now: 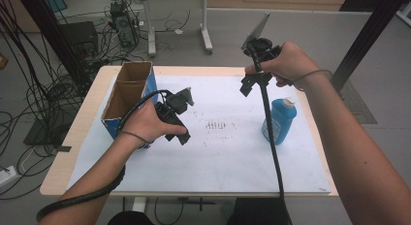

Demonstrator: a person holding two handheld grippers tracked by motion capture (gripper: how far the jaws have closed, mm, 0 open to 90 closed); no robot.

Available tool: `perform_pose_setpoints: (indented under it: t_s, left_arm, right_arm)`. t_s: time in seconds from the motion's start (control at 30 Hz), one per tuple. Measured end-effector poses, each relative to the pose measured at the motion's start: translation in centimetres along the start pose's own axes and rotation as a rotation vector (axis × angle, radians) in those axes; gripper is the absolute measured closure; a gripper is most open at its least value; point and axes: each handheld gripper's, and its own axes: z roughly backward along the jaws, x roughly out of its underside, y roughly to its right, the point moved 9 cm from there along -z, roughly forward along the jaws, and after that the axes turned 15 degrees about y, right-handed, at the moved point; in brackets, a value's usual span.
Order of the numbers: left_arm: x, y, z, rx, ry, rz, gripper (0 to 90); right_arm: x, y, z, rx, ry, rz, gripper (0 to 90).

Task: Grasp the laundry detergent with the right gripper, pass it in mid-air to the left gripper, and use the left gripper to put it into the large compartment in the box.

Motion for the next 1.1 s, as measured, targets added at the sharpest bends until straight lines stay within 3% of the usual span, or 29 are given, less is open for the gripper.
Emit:
perform_pose_setpoints:
  t_s: [0.5, 1.1]
  left_arm:
    - [-0.7, 0.7, 0.0, 0.01, 0.01, -0.007, 13.8]
    - [-0.6, 0.6, -0.1, 0.02, 0.016, 0.0, 13.8]
  right_arm:
    - [0.9, 0.9, 0.8, 0.017, -0.002, -0.007, 6.9]
    - [3.6, 4.9, 3.5, 0.091, -0.006, -0.072, 6.8]
